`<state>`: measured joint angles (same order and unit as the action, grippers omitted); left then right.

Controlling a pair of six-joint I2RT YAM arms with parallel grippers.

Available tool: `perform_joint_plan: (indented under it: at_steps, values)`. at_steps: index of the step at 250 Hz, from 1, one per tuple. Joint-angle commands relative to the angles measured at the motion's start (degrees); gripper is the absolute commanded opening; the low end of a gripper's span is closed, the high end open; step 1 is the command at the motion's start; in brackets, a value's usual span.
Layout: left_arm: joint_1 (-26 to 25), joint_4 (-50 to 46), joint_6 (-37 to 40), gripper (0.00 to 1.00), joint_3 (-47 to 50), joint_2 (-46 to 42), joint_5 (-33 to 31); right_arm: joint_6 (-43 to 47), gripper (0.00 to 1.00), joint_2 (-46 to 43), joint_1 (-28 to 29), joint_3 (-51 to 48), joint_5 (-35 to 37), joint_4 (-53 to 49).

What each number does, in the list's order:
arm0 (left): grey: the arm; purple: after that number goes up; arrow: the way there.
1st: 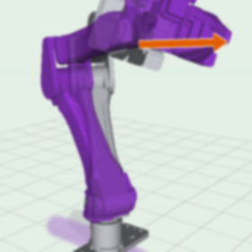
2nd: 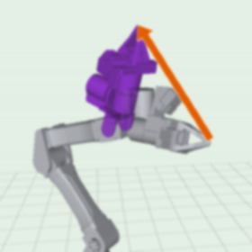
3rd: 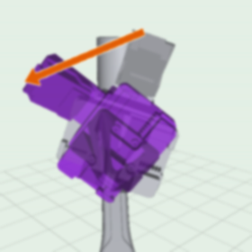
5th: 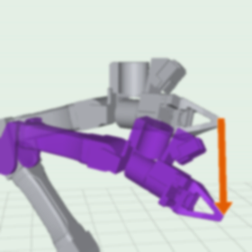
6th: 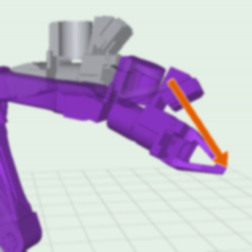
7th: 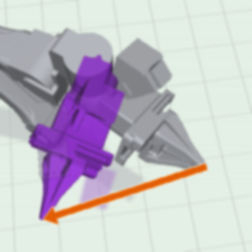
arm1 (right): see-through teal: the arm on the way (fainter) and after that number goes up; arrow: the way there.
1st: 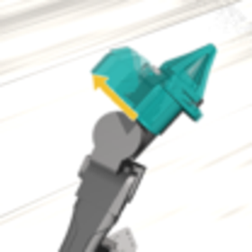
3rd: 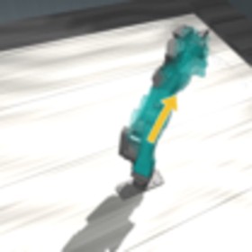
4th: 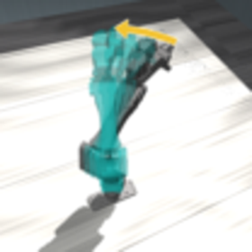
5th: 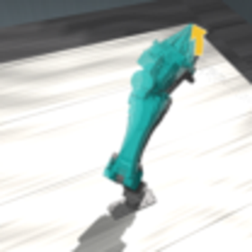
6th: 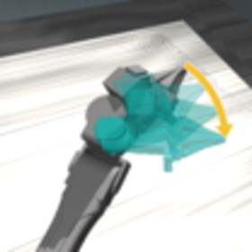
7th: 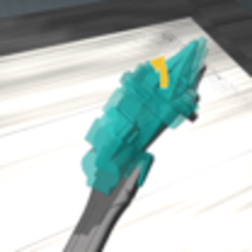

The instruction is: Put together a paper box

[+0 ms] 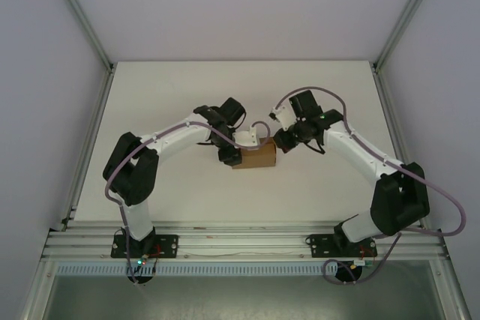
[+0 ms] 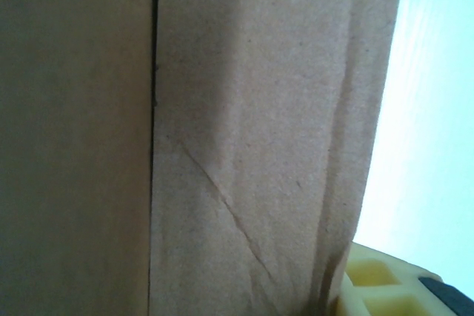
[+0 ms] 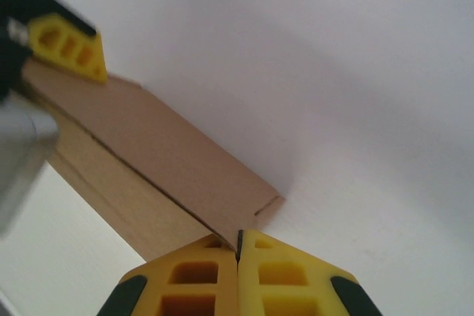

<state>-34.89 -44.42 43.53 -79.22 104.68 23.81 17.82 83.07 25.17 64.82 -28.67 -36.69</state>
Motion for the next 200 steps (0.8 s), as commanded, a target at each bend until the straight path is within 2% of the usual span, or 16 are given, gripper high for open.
perform_joint_plan:
  at_steps: [1, 20, 38, 70, 92, 118, 148, 175, 200]
  values:
    - [-0.68, 0.30, -1.72, 0.44, -1.80, 1.46, -1.22, -20.16, 0.00, -3.10, 0.93, 0.50, -3.33, 3.69]
    - [-0.96, 0.26, -1.71, 0.44, -2.16, 1.69, -1.99, -28.25, 0.00, -4.22, 1.02, -1.54, -3.73, 6.20]
    - [-1.20, 0.20, -1.66, 0.44, -2.54, 1.97, -2.56, -32.15, 0.00, -4.37, 0.94, -1.98, -4.40, 5.66]
    - [-1.56, 0.37, -1.18, 0.44, -2.83, 1.86, -2.24, -34.14, 0.00, -3.36, 1.00, -2.81, -3.15, 4.00]
    - [-1.50, 0.83, -1.42, 0.44, -2.83, 1.92, -2.18, -36.09, 0.00, -3.10, 0.95, -4.82, -1.41, 6.57]
    - [-1.51, 0.84, -1.44, 0.44, -2.90, 1.93, -1.99, -29.25, 0.00, -3.00, 1.02, -6.38, -0.72, 7.83]
    - [-1.57, 0.97, -1.17, 0.44, -2.37, 1.67, -2.49, -21.19, 0.00, -4.07, 1.08, -9.68, 6.40, 8.99]
    - [-1.55, 1.43, -1.36, 0.45, -2.07, 1.37, -2.29, -18.34, 0.00, -5.59, 1.17, -14.61, 10.24, 14.11]
    - [-1.52, 2.31, -1.67, 0.46, -1.72, 1.05, -2.03, -17.96, 0.00, -7.39, 1.36, -18.59, 9.39, 19.21]
